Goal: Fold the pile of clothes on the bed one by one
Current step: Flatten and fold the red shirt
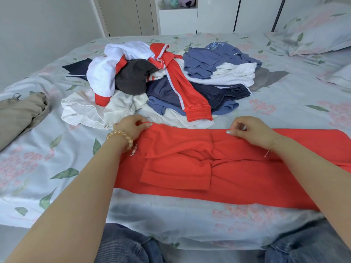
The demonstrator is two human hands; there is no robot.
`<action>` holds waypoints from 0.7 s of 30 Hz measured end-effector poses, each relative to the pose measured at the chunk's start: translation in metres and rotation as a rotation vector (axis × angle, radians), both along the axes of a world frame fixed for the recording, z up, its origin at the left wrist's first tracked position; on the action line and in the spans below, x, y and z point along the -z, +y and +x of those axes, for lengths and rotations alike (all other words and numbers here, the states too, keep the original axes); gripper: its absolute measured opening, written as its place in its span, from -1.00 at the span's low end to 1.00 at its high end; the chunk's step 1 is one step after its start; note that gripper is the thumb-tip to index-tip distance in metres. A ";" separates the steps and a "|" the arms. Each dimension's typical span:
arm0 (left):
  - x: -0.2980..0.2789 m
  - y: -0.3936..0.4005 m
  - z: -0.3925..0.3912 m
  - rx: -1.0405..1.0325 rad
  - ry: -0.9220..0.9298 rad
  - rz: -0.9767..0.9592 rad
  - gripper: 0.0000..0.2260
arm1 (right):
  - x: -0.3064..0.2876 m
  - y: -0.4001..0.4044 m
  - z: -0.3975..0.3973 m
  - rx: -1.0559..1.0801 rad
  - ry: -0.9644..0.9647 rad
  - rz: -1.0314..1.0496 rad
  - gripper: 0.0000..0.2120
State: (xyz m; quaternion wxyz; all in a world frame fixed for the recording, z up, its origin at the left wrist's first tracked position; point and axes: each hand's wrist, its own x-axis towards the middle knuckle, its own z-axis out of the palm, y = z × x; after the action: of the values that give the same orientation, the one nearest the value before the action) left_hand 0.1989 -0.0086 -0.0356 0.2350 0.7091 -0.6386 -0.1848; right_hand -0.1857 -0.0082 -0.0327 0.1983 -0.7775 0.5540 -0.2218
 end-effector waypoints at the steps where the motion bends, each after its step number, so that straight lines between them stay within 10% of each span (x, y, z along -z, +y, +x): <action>1: 0.000 -0.003 0.001 -0.015 0.033 -0.025 -0.72 | 0.002 -0.002 -0.002 0.025 0.002 0.006 -0.83; 6: -0.003 0.000 -0.013 -0.057 -0.217 -0.082 -0.92 | 0.011 -0.006 -0.005 0.105 0.114 -0.048 -0.88; 11: -0.022 0.022 -0.055 0.197 -0.308 -0.274 -0.66 | -0.004 0.023 0.023 -0.156 0.120 -0.285 -0.53; 16: -0.003 0.053 -0.082 0.563 -0.471 0.238 -0.54 | 0.013 0.061 0.054 -0.472 0.395 -0.055 -0.39; 21: -0.003 0.058 -0.074 0.537 -0.462 0.318 -0.60 | 0.015 0.069 0.044 -0.454 0.378 0.053 -0.45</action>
State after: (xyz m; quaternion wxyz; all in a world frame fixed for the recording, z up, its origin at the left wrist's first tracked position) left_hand 0.1250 0.0493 -0.0329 -0.0845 0.5673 -0.8009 -0.1719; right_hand -0.1418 0.0606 -0.0476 0.1564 -0.9037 0.3985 -0.0087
